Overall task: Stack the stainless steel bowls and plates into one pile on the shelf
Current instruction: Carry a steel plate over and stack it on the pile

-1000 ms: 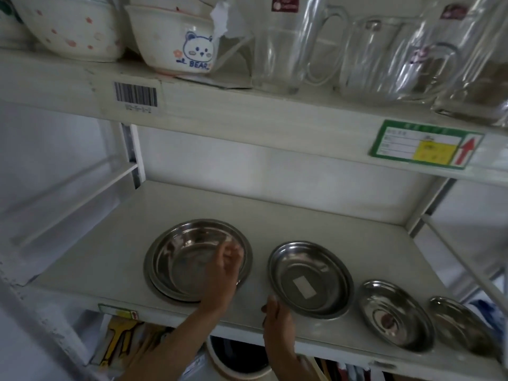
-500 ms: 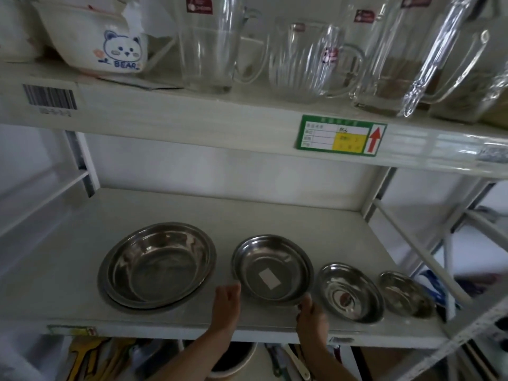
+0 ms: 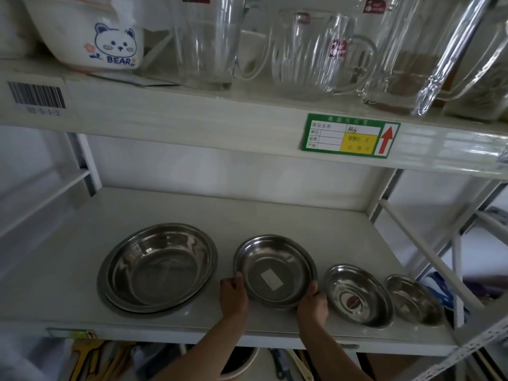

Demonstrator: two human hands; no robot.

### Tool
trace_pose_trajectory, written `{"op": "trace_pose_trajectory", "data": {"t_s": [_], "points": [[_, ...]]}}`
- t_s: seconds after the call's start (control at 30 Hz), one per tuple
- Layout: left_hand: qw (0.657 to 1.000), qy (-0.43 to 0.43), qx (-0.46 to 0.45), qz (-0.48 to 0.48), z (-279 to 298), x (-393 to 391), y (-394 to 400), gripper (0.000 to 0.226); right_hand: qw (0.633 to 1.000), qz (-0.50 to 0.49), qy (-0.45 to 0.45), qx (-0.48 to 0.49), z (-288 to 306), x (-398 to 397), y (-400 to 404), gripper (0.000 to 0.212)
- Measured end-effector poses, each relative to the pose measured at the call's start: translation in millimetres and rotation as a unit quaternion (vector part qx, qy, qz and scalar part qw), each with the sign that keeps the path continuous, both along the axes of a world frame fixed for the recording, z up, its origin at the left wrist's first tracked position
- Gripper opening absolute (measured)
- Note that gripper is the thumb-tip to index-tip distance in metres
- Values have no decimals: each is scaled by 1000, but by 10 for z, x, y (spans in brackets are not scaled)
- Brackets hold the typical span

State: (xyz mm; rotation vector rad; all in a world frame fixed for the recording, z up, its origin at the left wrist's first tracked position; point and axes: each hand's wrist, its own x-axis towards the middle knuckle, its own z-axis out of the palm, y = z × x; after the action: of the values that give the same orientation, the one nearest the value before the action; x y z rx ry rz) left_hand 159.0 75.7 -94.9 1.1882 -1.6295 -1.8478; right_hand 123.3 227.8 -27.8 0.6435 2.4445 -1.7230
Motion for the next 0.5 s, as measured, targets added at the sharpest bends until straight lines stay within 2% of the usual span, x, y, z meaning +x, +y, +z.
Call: {"op": "trace_pose_trajectory", "data": {"t_s": [0.1, 0.37, 0.5], "points": [[999, -2, -32, -11, 108, 53, -7, 29, 1000, 7, 14, 7, -18, -20, 8, 54], [998, 19, -58, -19, 512, 206, 50, 20, 998, -1, 55, 14, -2, 5, 6, 47], [998, 61, -31, -11, 733, 261, 86, 21, 995, 1, 95, 14, 94, -51, 3, 47]]}}
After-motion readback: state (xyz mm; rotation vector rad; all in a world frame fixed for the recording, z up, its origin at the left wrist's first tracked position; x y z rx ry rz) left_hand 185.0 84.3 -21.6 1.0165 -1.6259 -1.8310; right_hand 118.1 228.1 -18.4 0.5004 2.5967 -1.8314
